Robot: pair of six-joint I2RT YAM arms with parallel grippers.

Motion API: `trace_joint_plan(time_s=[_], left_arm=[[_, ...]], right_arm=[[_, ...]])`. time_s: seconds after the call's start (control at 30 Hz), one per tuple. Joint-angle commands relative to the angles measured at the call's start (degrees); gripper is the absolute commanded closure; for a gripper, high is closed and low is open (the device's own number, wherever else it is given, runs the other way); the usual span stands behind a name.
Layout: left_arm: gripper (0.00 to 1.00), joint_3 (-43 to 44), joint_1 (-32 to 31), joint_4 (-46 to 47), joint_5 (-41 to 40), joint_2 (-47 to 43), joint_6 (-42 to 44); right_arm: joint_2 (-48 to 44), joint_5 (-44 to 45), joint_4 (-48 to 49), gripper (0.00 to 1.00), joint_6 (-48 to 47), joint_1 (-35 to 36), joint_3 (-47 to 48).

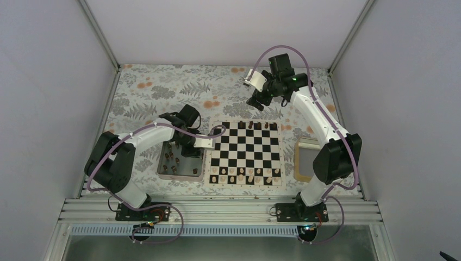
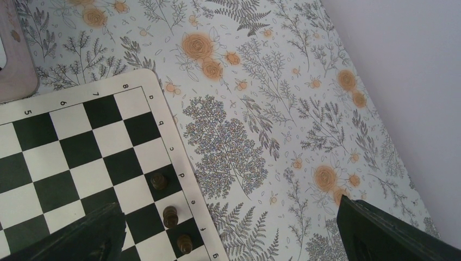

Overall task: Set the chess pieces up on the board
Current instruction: Pick up the chess piece from the storage box.

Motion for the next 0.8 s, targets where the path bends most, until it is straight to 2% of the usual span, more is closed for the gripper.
trace_joint_plan(time_s=[0.0, 0.77], left_arm=[[0.50, -0.5, -0.4, 1.5, 1.7, 0.8, -0.7], [0.55, -1.1, -0.5, 2.9, 1.4, 2.7, -0.8]], right_arm=[[-0.6, -1.0, 0.0, 0.00, 0.3, -0.5, -0.7], [0.1, -0.8, -0.3, 0.00, 0.3, -0.5, -0.7]])
